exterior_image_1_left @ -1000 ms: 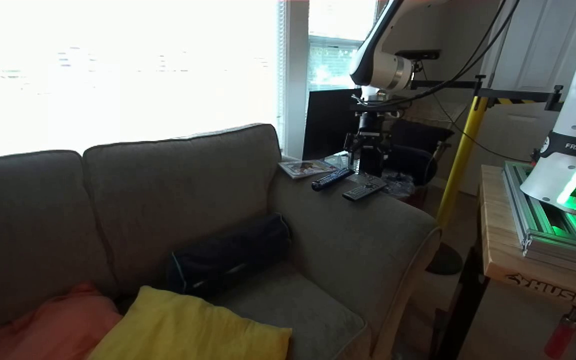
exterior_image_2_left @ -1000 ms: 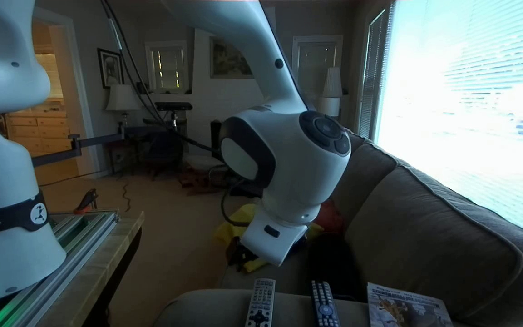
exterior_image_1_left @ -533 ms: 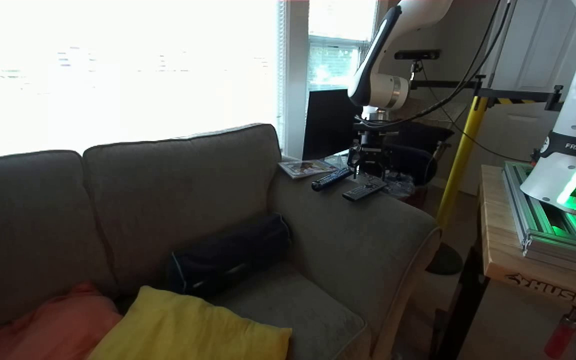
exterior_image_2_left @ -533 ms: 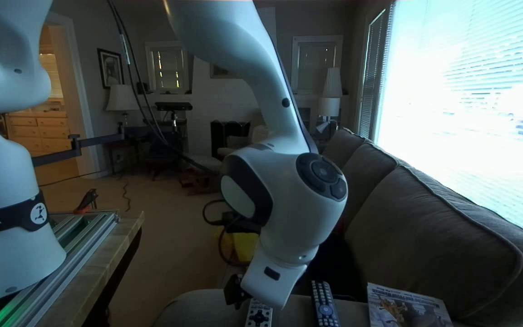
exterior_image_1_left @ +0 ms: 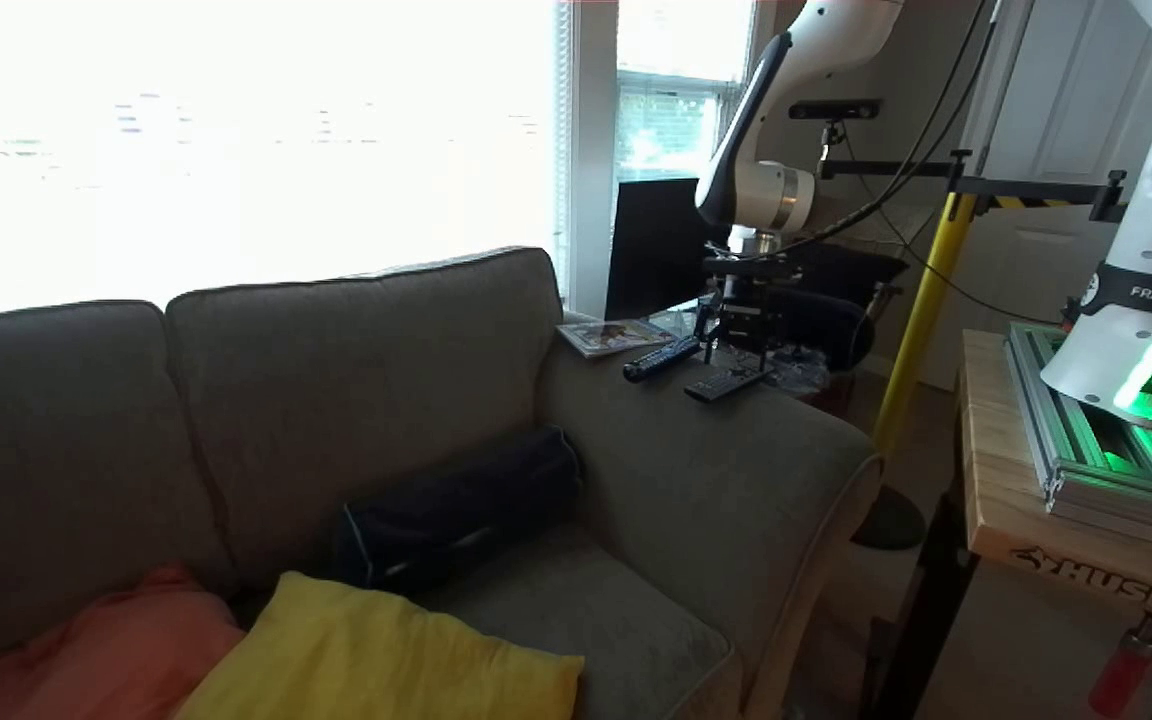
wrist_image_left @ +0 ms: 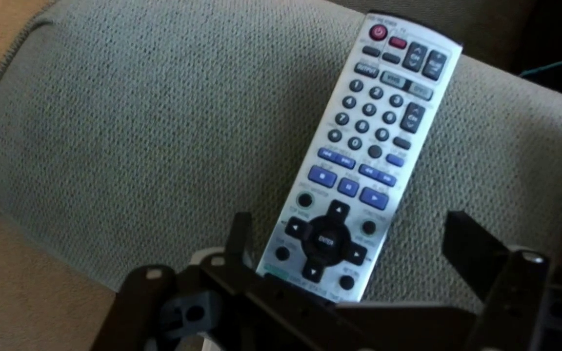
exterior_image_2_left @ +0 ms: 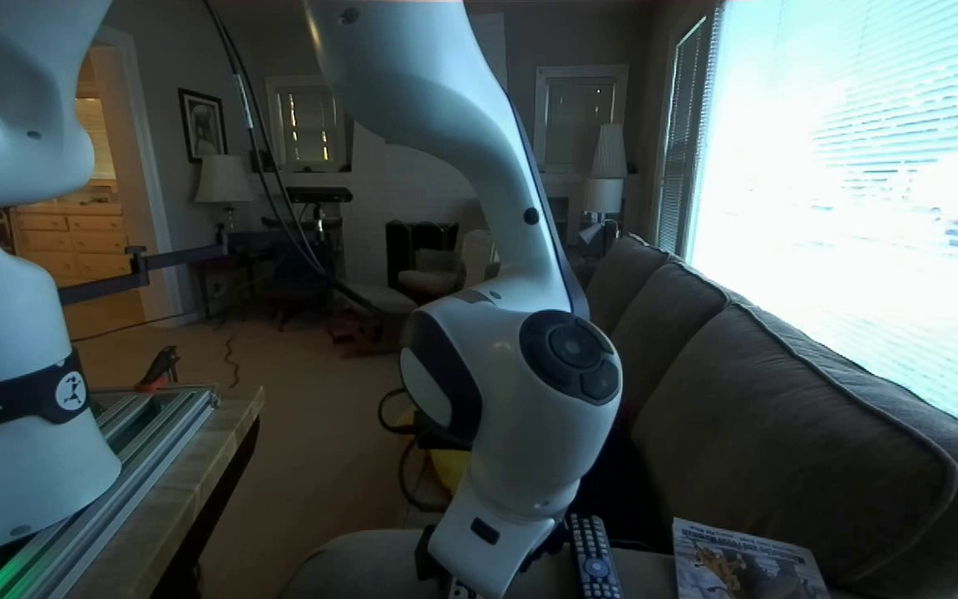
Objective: Put the remote on the small side table
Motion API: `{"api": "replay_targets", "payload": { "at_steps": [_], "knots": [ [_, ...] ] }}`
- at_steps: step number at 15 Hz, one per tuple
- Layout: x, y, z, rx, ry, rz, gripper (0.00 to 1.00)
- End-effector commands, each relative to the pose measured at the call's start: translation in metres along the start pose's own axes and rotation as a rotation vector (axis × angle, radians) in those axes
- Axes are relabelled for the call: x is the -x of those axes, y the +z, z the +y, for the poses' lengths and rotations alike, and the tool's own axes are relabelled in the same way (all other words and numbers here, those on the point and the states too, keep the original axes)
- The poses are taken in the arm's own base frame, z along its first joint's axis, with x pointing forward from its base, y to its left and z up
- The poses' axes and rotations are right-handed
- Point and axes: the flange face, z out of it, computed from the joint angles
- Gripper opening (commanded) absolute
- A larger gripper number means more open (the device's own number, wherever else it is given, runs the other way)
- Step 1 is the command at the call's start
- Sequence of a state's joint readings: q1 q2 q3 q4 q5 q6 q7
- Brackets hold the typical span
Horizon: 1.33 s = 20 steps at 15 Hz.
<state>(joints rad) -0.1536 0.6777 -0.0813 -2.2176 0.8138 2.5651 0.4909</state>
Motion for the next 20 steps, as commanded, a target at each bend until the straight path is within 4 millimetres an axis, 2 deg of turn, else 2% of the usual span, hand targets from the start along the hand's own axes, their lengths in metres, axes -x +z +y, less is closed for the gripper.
{"api": "replay_targets", "payload": {
  "at_steps": [1, 4, 8, 9, 11, 15, 18, 20],
  "knots": [
    [0.006, 0.001, 0.015, -0.034, 0.04, -0.006, 1.0],
    [0.004, 0.011, 0.026, -0.025, 0.055, 0.001, 1.0],
    [0.0, 0.014, 0.027, -0.025, 0.038, 0.018, 1.0],
    [0.0, 0.013, 0.025, -0.03, 0.032, 0.023, 0.75],
    [-0.002, 0.011, 0.02, -0.039, 0.016, 0.04, 0.66],
    [-0.004, 0.008, 0.016, -0.047, -0.003, 0.053, 0.37],
    [-0.004, 0.006, 0.018, -0.037, -0.011, 0.048, 0.35],
    [-0.003, -0.005, 0.023, -0.021, -0.027, 0.02, 0.35]
  ]
}}
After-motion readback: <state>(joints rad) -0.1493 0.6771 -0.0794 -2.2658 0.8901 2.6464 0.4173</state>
